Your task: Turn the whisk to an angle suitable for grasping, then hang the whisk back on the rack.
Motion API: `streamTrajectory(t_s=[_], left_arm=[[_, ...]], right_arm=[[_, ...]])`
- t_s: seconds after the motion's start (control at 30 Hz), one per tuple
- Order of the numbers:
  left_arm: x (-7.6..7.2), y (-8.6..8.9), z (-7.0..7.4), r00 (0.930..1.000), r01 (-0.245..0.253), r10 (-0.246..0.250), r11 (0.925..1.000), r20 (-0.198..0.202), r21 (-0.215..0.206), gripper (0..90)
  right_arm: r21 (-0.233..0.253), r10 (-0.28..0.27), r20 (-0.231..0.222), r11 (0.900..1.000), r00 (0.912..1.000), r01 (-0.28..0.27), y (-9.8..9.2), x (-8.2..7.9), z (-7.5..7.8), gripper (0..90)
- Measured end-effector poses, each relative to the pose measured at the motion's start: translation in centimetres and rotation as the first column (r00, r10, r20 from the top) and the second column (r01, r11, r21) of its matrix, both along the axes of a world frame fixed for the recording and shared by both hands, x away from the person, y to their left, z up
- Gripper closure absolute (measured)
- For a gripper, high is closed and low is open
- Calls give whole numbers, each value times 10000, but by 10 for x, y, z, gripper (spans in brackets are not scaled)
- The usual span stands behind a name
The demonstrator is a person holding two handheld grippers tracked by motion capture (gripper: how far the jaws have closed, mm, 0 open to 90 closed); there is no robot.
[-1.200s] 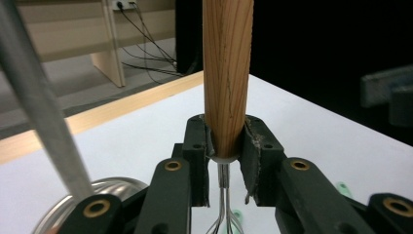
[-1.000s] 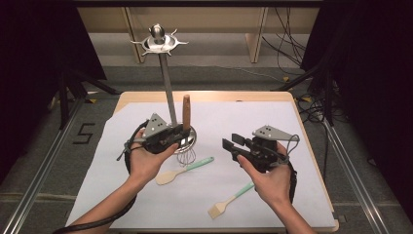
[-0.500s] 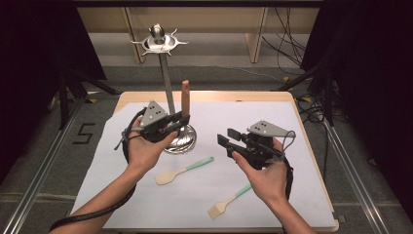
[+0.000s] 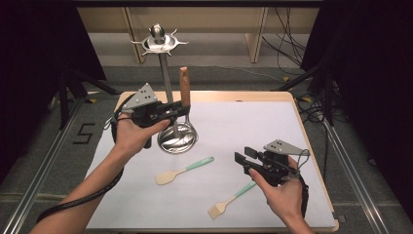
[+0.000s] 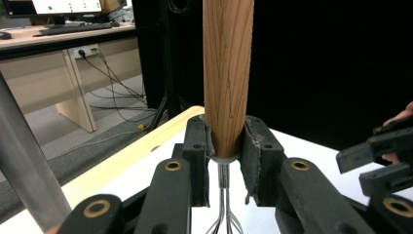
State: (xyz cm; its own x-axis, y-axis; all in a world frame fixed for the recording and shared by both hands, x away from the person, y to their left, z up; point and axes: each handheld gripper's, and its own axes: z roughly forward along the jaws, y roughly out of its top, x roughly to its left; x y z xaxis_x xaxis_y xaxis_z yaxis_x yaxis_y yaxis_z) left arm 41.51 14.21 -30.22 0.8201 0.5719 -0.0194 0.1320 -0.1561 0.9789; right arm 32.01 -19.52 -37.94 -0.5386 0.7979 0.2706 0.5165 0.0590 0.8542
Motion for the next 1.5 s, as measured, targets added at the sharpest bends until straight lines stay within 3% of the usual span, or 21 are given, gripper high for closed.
streamTrajectory(t_s=[0.07, 0.2, 0.23, 0.27, 0.3, 0.33, 0.4, 0.5, 0.53, 0.63, 0.73, 0.8, 0.97, 1.0, 1.2, 1.23, 1.3, 1.37, 1.4, 1.47, 1.5], left_arm=[[1, 2, 4, 10000, 27, -27, 10000, 27, 47, 730], [3, 5, 9, 9999, 50, -50, 10000, 128, -41, 730], [4, 7, 11, 9999, 2, 0, 9999, 112, -162, 730], [5, 8, 13, 9999, -20, 22, 9998, 105, -194, 730], [5, 8, 13, 9999, -20, 22, 9998, 105, -194, 731], [5, 10, 16, 9999, 2, 2, 9996, 143, -273, 731], [5, 12, 18, 9998, 48, -42, 9995, 196, -309, 731], [5, 12, 21, 9997, 108, -102, 9995, 203, -300, 731], [6, 12, 23, 9997, 144, -138, 9996, 211, -260, 731], [7, 13, 25, 9996, 136, -128, 9994, 237, -310, 731], [7, 12, 27, 9995, 171, -161, 9992, 267, -361, 731], [7, 12, 28, 9992, 283, -273, 9989, 275, -373, 731], [6, 13, 30, 9994, 242, -232, 9988, 241, -427, 731], [6, 14, 31, 9993, 275, -264, 9989, 275, -392, 731], [6, 18, 32, 9997, 171, -163, 9987, 175, -482, 731], [6, 18, 31, 9996, 222, -214, 9986, 160, -471, 731], [7, 18, 30, 9998, 213, -210, 9987, 58, -465, 731], [10, 19, 29, 9998, 170, -173, 9985, -51, -521, 731], [12, 19, 29, 9998, 201, -202, 9987, -25, -469, 731], [15, 20, 28, 9998, 140, -145, 9988, -110, -469, 731], [16, 20, 27, 9998, 112, -120, 9987, -149, -496, 731]], right_arm=[[-182, -37, 176, 9998, 9998, 40, -8, 0, -6, 550], [82, -369, -335, 9993, 9988, 372, -13, -3, -13, 550], [-251, -295, -53, 9993, 9995, 294, -18, 0, -18, 550], [-65, -400, -407, 9992, 9984, 397, -17, -2, -19, 550], [-320, -409, -110, 9987, 9991, 405, -19, 0, -21, 550], [-145, -464, -600, 9989, 9971, 456, -17, -3, -20, 549], [-120, -344, -258, 9993, 9991, 341, -19, -2, -23, 549], [-101, -471, -434, 9989, 9979, 467, -20, -3, -23, 549], [10, -550, -47, 9985, 9985, 550, -19, -1, -27, 548], [156, -710, -164, 9973, 9973, 712, -19, -2, -27, 547], [-547, -516, -270, 9972, 9983, 500, -25, -2, -24, 547], [-73, -473, -168, 9989, 9987, 472, -23, -2, -25, 545], [-273, -647, -193, 9976, 9977, 642, -24, -1, -27, 543], [-261, -474, -514, 9986, 9976, 461, -24, -1, -26, 541], [-179, -519, -173, 9985, 9985, 516, -23, 0, -27, 539], [-441, -516, -237, 9977, 9984, 505, -25, -1, -25, 539], [-80, -651, -624, 9979, 9959, 648, -22, -4, -25, 539], [-6, -458, -475, 9989, 9978, 458, -23, -3, -26, 539], [390, -782, -529, 9960, 9955, 803, -19, -5, -26, 538], [-32, -689, 82, 9976, 9976, 689, -22, -1, -27, 538], [103, -431, -129, 9990, 9990, 432, -21, -1, -27, 538]])
